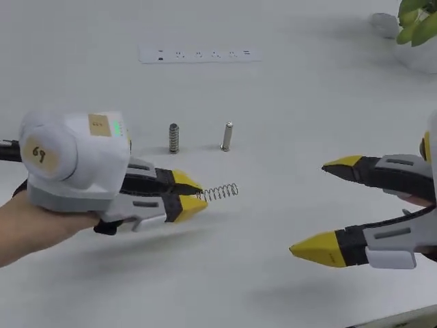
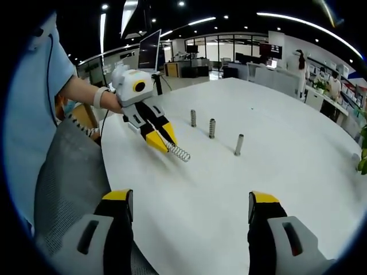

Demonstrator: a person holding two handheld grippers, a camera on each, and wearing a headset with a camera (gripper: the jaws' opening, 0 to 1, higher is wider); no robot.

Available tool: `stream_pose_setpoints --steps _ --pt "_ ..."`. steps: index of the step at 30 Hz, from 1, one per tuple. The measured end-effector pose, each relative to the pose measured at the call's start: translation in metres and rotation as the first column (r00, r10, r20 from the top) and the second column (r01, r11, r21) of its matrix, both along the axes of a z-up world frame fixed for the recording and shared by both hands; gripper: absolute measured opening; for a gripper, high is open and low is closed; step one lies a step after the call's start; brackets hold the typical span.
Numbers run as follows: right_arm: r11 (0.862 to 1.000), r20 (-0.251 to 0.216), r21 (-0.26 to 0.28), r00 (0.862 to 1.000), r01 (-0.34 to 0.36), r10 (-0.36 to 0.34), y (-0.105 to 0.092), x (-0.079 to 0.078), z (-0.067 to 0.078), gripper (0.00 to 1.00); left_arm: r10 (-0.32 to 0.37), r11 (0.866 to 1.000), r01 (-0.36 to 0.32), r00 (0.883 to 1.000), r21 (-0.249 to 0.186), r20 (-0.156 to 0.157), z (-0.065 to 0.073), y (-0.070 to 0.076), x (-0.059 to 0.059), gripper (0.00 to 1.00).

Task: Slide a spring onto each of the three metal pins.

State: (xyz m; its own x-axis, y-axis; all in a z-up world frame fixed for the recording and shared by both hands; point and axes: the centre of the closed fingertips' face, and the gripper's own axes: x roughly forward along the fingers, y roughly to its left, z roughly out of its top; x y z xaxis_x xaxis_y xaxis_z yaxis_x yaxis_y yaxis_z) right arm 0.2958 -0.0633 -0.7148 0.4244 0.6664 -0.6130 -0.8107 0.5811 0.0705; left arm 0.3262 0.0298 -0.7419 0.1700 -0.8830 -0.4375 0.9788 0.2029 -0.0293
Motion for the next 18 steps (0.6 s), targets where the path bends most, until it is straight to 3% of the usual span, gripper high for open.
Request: stream_pose_setpoints --steps 9,18 --pt "0.996 0.001 0.0 0.996 -0.089 0.089 0.025 -0.009 -0.001 0.8 0.008 1.0 -0.007 1.0 0.016 -0.025 -0.004 0.016 -0.027 0.02" --pt "0.984 0.001 -0.007 0.984 -0.178 0.178 0.047 -0.011 -0.002 0.77 0.023 0.999 -0.022 0.999 0.024 -0.027 -0.002 0.028 -0.039 0.02"
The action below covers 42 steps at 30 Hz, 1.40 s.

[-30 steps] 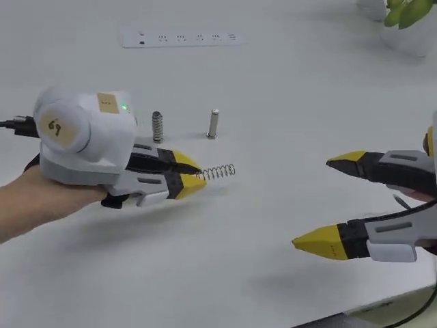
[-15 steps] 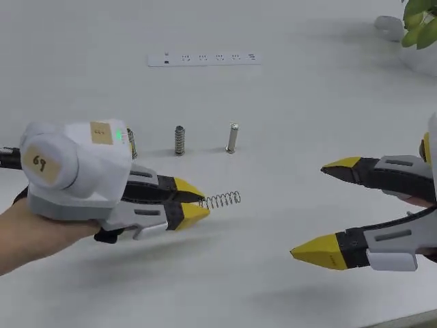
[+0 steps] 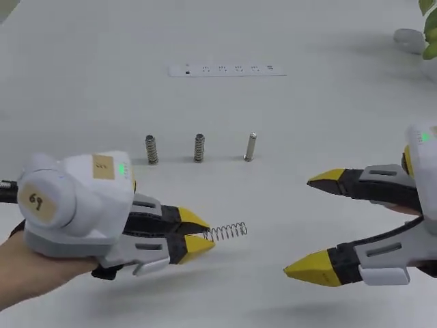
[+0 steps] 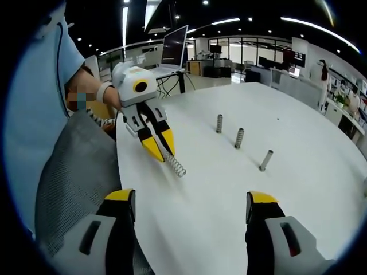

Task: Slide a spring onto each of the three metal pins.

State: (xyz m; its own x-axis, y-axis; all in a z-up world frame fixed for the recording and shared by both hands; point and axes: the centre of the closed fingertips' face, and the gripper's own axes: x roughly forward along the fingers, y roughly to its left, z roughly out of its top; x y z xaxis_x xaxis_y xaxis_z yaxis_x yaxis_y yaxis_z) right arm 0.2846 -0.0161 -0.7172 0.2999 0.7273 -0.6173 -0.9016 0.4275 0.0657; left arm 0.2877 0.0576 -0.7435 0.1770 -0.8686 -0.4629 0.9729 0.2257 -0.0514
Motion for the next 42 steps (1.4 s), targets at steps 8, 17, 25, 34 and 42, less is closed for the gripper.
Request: stream_pose_setpoints --steps 8,17,25,34,42 --pt "0.994 0.007 -0.021 0.995 -0.104 0.104 0.023 0.002 -0.001 0.67 0.014 1.0 -0.014 1.0 -0.014 0.0 0.008 0.005 -0.005 0.02" --pt "0.973 0.021 -0.067 0.975 -0.221 0.223 0.043 0.003 -0.004 0.58 0.027 0.999 -0.027 1.0 -0.025 0.005 0.013 0.008 -0.01 0.02" --pt "0.946 0.016 -0.096 0.95 -0.31 0.313 0.052 0.001 -0.005 0.42 0.04 0.999 -0.039 0.999 -0.03 0.009 0.014 0.009 -0.012 0.02" --pt "0.914 -0.001 -0.123 0.921 -0.386 0.389 0.057 -0.006 -0.011 0.26 0.052 0.998 -0.051 0.999 -0.036 0.009 0.014 0.01 -0.013 0.02" --pt "0.896 -0.013 -0.131 0.904 -0.425 0.427 0.06 -0.009 -0.013 0.15 0.059 0.997 -0.059 0.998 -0.041 0.009 0.014 0.011 -0.013 0.02"
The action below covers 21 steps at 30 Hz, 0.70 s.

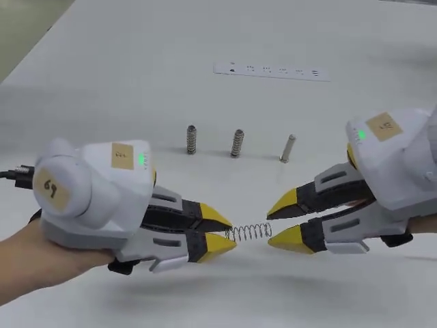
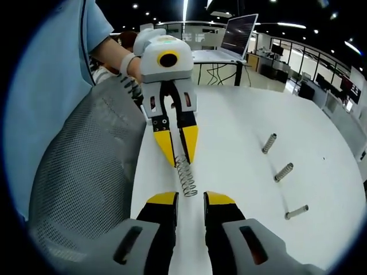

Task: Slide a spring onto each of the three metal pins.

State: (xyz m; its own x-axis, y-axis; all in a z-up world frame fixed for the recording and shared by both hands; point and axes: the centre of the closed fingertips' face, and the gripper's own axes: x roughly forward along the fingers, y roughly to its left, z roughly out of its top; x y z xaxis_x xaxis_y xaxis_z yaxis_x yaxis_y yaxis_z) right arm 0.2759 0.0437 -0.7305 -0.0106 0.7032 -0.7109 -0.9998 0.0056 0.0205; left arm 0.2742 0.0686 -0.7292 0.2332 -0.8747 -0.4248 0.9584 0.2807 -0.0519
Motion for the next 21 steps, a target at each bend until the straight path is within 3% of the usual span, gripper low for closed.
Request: stream_pose_setpoints --steps 8,21 --pt "0.999 -0.005 -0.016 0.999 -0.033 0.033 0.0014 -0.0014 -0.0032 0.09 -0.001 1.0 0.001 1.0 -0.009 -0.005 -0.001 -0.002 -0.0014 0.02" --pt "0.998 0.0 -0.034 0.998 -0.061 0.061 0.0031 -0.0006 -0.0012 0.08 -0.003 1.0 0.003 1.0 -0.006 -0.019 -0.0035 -0.002 -0.0007 0.02"
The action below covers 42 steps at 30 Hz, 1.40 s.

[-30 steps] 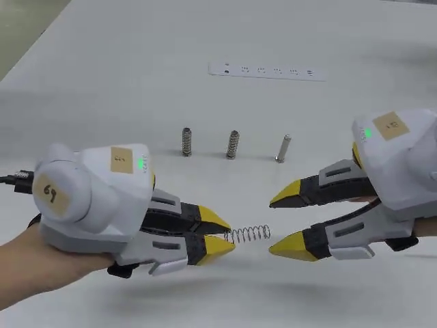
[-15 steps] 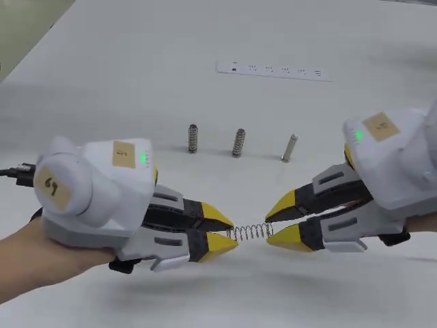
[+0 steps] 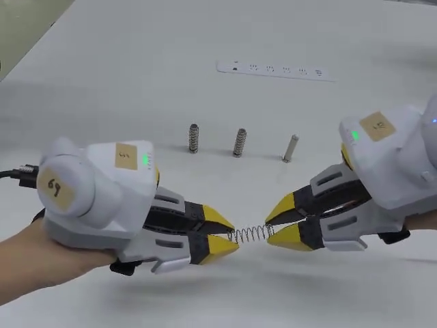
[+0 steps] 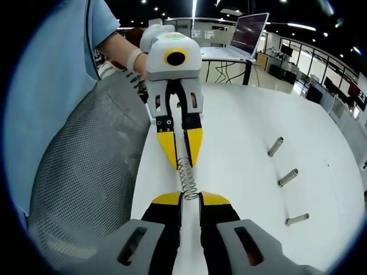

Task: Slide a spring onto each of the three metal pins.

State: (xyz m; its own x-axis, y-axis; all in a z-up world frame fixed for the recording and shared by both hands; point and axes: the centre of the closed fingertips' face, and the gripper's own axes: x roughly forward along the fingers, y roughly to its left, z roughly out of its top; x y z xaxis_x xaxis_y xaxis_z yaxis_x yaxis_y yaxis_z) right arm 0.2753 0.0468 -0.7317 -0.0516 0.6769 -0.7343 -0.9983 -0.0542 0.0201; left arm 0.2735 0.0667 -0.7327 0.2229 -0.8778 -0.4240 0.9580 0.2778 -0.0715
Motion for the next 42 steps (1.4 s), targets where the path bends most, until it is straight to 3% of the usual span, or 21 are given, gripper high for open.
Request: stream_pose_setpoints --steps 28,33,35,42 --pt "0.999 0.054 -0.01 0.997 -0.053 0.054 0.02 -0.004 0.03 0.08 -0.002 1.0 0.002 1.0 0.001 -0.009 -0.003 -0.001 0.002 0.02" --pt "0.998 0.063 -0.02 0.996 -0.063 0.064 0.021 -0.005 0.03 0.08 -0.003 1.0 0.003 1.0 0.004 -0.002 -0.003 -0.001 0.002 0.02" --pt "0.997 0.065 -0.021 0.995 -0.069 0.07 0.021 -0.006 0.031 0.08 -0.004 1.0 0.004 1.0 0.011 0.023 -0.002 -0.002 0.002 0.02" --pt "0.997 0.074 -0.032 0.994 -0.075 0.077 0.02 -0.006 0.031 0.08 -0.001 1.0 0.001 1.0 0.008 0.022 -0.002 -0.003 0.001 0.01"
